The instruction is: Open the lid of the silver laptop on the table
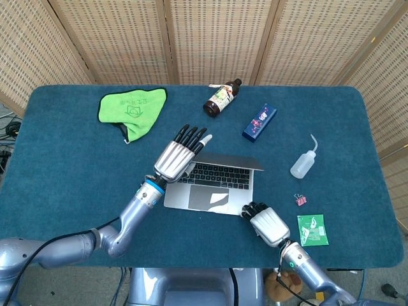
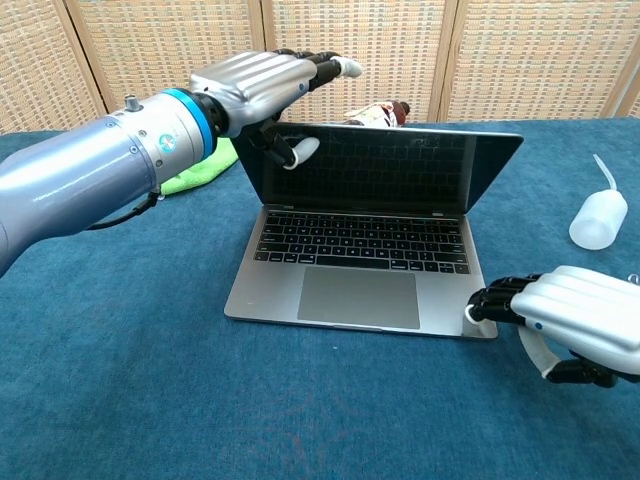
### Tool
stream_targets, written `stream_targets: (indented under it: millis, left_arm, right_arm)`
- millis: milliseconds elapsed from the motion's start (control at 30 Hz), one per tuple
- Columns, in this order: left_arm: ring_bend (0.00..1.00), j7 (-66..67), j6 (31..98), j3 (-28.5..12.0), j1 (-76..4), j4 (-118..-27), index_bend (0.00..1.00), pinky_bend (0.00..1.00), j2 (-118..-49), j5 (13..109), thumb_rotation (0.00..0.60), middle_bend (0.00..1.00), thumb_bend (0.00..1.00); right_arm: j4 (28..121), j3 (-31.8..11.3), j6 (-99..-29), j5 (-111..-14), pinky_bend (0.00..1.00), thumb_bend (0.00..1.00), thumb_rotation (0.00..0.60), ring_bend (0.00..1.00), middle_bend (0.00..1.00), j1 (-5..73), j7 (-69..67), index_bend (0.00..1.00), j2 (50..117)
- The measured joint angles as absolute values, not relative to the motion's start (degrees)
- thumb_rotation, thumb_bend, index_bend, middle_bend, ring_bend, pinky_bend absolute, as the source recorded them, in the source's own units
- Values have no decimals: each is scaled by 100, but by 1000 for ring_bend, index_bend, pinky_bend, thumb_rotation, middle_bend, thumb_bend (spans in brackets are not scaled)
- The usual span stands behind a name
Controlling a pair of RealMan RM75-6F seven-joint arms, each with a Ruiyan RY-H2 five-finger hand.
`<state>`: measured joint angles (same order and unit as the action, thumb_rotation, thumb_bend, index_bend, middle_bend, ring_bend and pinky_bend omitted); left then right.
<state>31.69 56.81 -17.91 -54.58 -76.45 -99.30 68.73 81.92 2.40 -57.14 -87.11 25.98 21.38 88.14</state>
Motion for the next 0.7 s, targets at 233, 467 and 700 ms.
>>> stream_targets:
  millis: [233,467,700]
  left_arm:
    - [0,3197,5663,-1849,-5584,-7422,0,0,-9927,6779,600,0,516]
    - [0,3259,5631,-1933,-5712,-7167,0,0,-9916,6640,600,0,368]
    - [0,3236,5607,-2076,-5864,-6909,0,0,-9924,6438,600,0,298]
  right_arm:
    - [8180,266,-5664,-8642,278,1000,600,174,262,2620,2162,251,8733]
    - [8243,286,-5659,-8646,279,1000,600,174,262,2651,2179,251,8656]
    - [8265,319,-5646,-8666,278,1000,600,174,262,2679,2203,251,8610]
